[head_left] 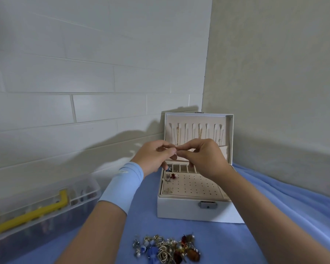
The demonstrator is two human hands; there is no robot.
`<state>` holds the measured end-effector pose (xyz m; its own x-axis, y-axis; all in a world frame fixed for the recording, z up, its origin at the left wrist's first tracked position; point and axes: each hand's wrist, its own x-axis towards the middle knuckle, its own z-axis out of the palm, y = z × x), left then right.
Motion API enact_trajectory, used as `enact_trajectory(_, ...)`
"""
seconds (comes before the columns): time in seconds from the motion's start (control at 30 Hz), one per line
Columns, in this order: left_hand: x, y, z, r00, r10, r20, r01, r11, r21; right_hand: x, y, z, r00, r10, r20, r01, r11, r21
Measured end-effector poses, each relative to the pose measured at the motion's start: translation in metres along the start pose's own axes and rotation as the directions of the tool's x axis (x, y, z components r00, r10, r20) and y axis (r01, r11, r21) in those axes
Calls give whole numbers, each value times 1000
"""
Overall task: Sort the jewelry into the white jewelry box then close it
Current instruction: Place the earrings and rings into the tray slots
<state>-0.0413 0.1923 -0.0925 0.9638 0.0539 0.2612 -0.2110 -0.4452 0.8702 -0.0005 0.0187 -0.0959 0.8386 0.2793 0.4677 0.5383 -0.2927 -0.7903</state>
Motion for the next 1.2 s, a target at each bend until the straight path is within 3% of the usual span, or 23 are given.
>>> enact_trajectory(0.07, 4, -6, -1, 999, 45, -18, -42, 989, 139, 1, 5, 3, 999, 42, -4, -43, 997, -57)
enact_trajectory(0.17, 7, -16, -4, 999, 36, 6, -35, 886, 462, 0, 10, 5, 997, 72, 11, -69, 980, -186)
enact_trajectory(0.33, 8, -24, -2, 990, -69, 119, -11, 826, 564, -1, 15, 8, 996, 81, 33, -62, 921, -385)
enact_trajectory(0.53, 8, -27, -5, 980, -87, 177, -15, 863, 505, 5, 17, 18, 995, 85, 60, -48, 886, -460)
enact_trajectory(0.83, 8, -39, -17, 986, -113, 121, 61, 927, 369, 15, 15, 34, 974, 104, 200, 42, 787, -615)
enact_trajectory(1.07, 11, -38, -14, 990, -78, 115, 22, 905, 424, 14, 15, 32, 953, 39, 301, 172, 749, -639)
enact_trajectory(1.2, 12, -36, -12, 996, -29, 87, -14, 891, 454, 18, 15, 24, 934, 102, 342, 134, 788, -600)
